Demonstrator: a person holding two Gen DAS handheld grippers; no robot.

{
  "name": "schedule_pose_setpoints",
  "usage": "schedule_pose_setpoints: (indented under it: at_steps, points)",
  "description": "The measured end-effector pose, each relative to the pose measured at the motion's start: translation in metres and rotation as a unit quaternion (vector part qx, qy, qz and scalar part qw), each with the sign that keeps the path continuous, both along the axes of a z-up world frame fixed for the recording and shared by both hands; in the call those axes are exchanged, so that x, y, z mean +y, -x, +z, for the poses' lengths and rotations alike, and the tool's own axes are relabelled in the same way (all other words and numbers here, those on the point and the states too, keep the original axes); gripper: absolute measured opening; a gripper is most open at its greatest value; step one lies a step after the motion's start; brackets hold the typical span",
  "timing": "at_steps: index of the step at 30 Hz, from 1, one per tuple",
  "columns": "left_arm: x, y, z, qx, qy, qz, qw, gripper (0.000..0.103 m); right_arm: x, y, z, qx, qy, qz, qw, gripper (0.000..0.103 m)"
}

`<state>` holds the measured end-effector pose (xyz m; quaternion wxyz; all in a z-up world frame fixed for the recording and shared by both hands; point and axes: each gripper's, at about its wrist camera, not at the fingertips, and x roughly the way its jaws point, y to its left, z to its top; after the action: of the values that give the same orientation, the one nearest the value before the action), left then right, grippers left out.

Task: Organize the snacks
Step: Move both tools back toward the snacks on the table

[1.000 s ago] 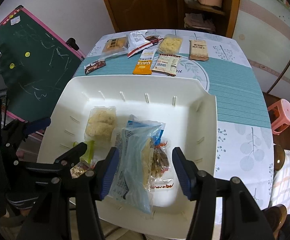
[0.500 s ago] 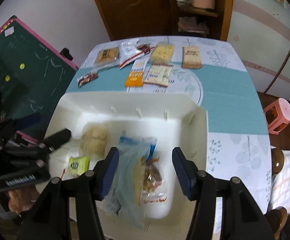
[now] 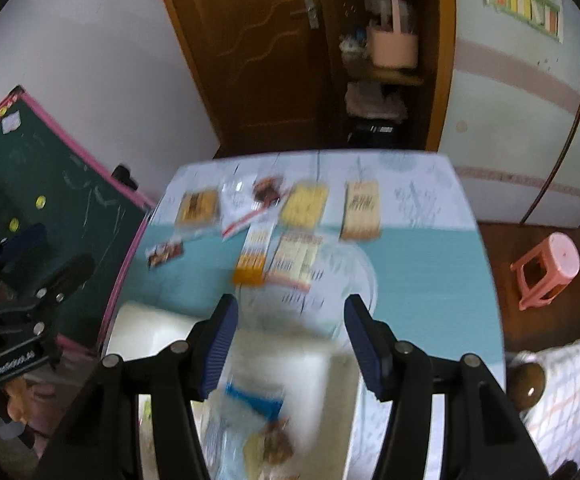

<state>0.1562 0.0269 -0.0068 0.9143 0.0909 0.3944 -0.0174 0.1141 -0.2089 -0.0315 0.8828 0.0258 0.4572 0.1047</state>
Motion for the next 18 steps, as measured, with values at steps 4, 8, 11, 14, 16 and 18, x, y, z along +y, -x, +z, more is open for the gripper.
schedule_pose_setpoints:
  at_steps: [4, 8, 11, 14, 16, 18]
  points:
    - [-0.002, -0.039, -0.004, 0.022, 0.018, -0.001, 0.9996, 0.091, -0.002, -0.037, 0.004, 0.005, -0.005, -0.009, 1.0, 0.056]
    - [-0.009, -0.081, -0.036, 0.062, 0.023, 0.003, 0.9978, 0.091, -0.001, -0.074, -0.016, 0.038, -0.014, -0.014, 0.999, 0.056]
    - [-0.018, -0.108, -0.075, 0.104, 0.016, -0.002, 0.9945, 0.091, -0.001, -0.103, -0.044, 0.07, -0.019, -0.028, 0.997, 0.056]
    - [-0.025, -0.132, -0.118, 0.147, 0.012, 0.001, 0.989, 0.091, -0.004, -0.125, -0.077, 0.105, -0.031, -0.041, 0.993, 0.056]
    - [-0.028, -0.147, -0.146, 0.174, 0.013, 0.011, 0.9845, 0.09, -0.005, -0.136, -0.099, 0.132, -0.043, -0.051, 0.989, 0.056]
    - [-0.029, -0.155, -0.165, 0.194, 0.024, 0.021, 0.9804, 0.087, -0.006, -0.146, -0.124, 0.167, -0.06, -0.061, 0.982, 0.056]
